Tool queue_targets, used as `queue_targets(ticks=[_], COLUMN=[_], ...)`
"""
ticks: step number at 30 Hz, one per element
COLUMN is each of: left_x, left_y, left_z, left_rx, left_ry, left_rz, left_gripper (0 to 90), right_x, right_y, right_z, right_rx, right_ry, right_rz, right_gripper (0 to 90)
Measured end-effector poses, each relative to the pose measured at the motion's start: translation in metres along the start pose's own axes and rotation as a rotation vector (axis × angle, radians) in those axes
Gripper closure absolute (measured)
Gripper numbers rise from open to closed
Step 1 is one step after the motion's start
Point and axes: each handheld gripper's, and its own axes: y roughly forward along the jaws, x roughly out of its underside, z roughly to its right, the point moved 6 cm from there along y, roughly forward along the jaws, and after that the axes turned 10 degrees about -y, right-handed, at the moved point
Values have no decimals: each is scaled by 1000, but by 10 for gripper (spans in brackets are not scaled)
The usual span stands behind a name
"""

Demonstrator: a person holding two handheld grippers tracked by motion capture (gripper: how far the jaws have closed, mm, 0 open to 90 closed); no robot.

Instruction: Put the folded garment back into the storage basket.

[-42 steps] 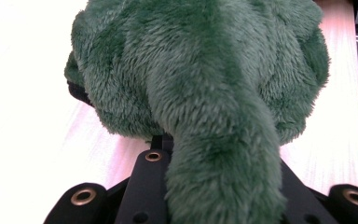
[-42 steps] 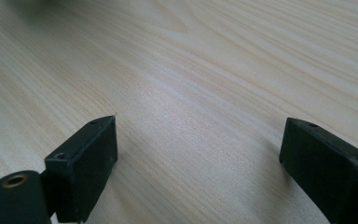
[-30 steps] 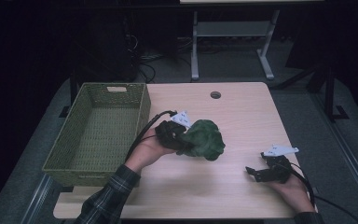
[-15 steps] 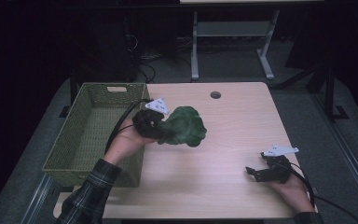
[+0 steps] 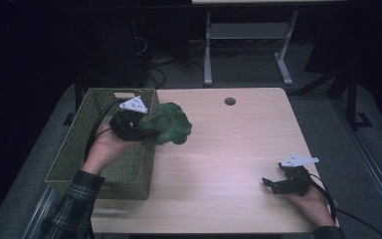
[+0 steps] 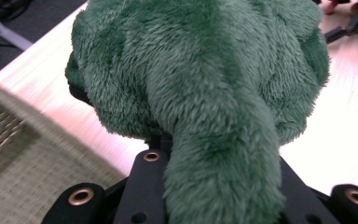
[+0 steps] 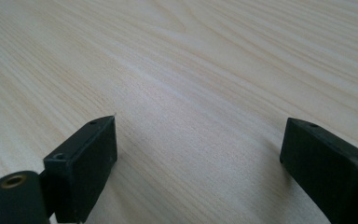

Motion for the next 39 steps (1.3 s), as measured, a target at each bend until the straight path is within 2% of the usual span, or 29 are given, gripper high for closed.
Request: queue_targets(ticks=[10,21,27,36,39], left_x=[19,43,60,86,95], left_y=[-18,-30,-26,-17,-13], left_z=[-34,-64,-81,-103,-109], left_rx=[-91,-195,-257,-304,-308], left_ry=[-81,-136,-185,-240,-256], left_rz=[38,36,21,-31,-48], left_gripper=[750,750,749,749,749], right_x=[0,0,0,0,0], right_y=[0,0,0,0,0], right_z=[0,0,0,0,0], right_rx=[0,0,0,0,0], right_ry=[0,0,0,-1,0], right_rz=[0,0,0,-1,-1], right_gripper=[105,104,104,104,104])
